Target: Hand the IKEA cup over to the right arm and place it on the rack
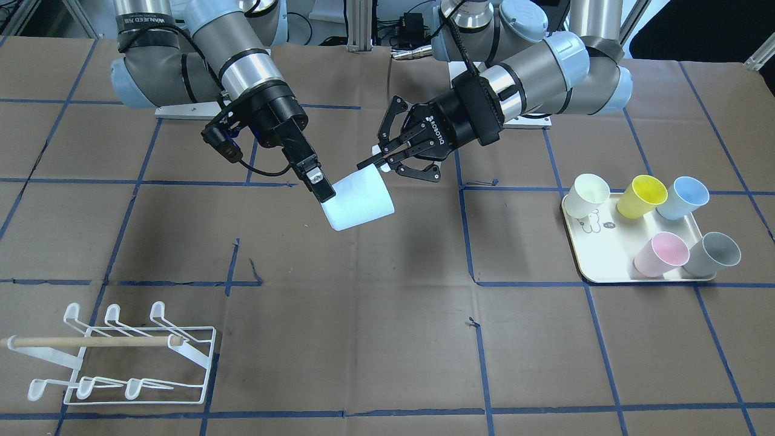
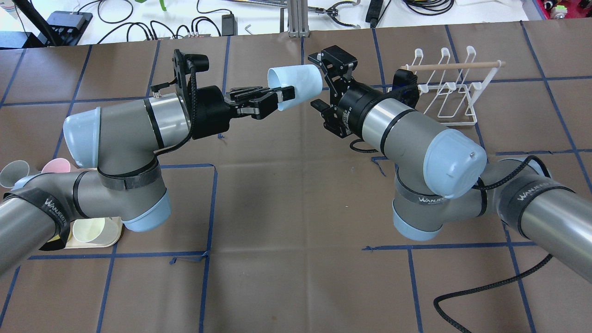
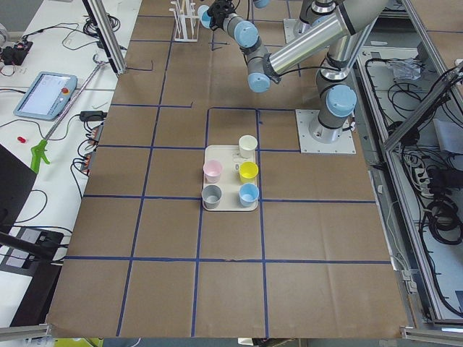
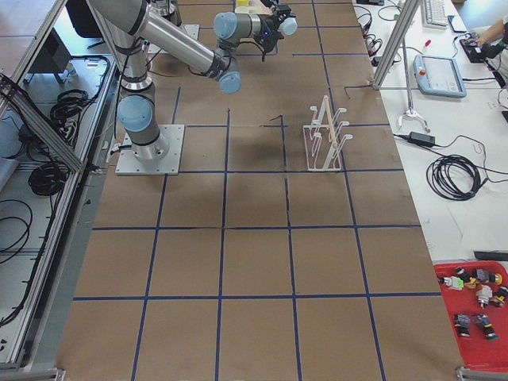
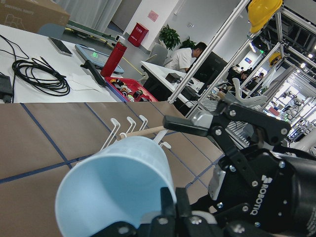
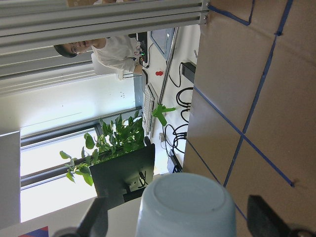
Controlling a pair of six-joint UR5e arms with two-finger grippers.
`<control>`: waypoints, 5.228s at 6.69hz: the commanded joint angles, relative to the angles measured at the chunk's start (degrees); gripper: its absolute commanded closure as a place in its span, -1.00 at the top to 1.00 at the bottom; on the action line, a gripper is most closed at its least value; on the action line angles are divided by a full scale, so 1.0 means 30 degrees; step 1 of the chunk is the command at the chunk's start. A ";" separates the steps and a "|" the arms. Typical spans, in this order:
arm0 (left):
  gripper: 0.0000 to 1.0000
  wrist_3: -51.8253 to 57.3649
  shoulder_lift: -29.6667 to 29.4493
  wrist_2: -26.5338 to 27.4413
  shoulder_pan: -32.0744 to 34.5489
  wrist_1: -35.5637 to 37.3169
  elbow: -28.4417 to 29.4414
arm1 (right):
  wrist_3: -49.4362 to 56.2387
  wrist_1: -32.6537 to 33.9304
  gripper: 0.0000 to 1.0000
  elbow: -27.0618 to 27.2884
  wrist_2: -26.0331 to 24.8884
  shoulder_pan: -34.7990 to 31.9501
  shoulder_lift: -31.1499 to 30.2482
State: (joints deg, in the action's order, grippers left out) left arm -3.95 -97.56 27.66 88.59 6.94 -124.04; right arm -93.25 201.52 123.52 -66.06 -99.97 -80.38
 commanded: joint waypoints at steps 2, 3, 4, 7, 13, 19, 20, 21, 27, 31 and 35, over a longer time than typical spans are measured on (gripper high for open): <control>-1.00 -0.0147 -0.0001 0.0008 0.0000 0.0029 0.0009 | 0.0000 -0.0114 0.99 -0.1359 -0.0069 -0.0336 0.1127; -1.00 -0.0147 -0.0001 0.0008 0.0000 0.0001 0.0009 | 0.0000 -0.0114 0.99 -0.1360 -0.0214 -0.0454 0.1158; -1.00 -0.0147 -0.0001 0.0008 0.0000 0.0029 0.0009 | 0.0000 -0.0114 0.99 -0.1331 -0.0274 -0.0571 0.1158; -1.00 -0.0235 -0.0001 0.0037 0.0000 0.0030 0.0009 | 0.0000 -0.0114 0.99 -0.1214 -0.0333 -0.0748 0.1158; -0.88 -0.0381 -0.0001 0.0037 0.0000 0.0059 0.0009 | 0.0058 -0.0143 -0.17 -0.1214 -0.0129 -0.0748 0.1217; 0.96 -0.2487 0.0146 0.0767 -0.0756 0.0117 0.0098 | 0.0292 -0.0085 -0.48 -0.1651 -0.0273 -0.0371 0.1333; 0.96 -0.2548 0.0204 0.0915 -0.1516 0.0117 0.0068 | 0.0438 -0.0113 -0.49 -0.2117 -0.0274 0.0300 0.1479; 0.96 -0.2549 0.0669 0.0916 -0.2596 0.0001 0.0010 | 0.2441 -0.0114 -0.49 -0.2528 -0.0216 0.1554 0.1799; 0.96 -0.2578 0.0762 1.1876 -0.2149 -1.5977 0.7046 | 2.0854 -0.0056 -0.80 -0.5694 -0.2813 0.4554 0.4257; 0.97 -0.0631 -0.0325 1.8719 -0.0353 -3.0715 1.3395 | 2.8619 0.1751 -0.81 -0.5901 -0.3989 0.5844 0.5691; 0.98 0.4388 0.1285 1.9900 -0.0467 -3.2167 1.2697 | 2.9851 0.2728 -0.81 -0.6951 -0.4610 0.5844 0.8446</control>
State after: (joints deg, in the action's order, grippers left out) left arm 5.86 -95.02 87.08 87.55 -89.13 -85.18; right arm -4.81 209.46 104.26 -79.49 -82.45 -57.37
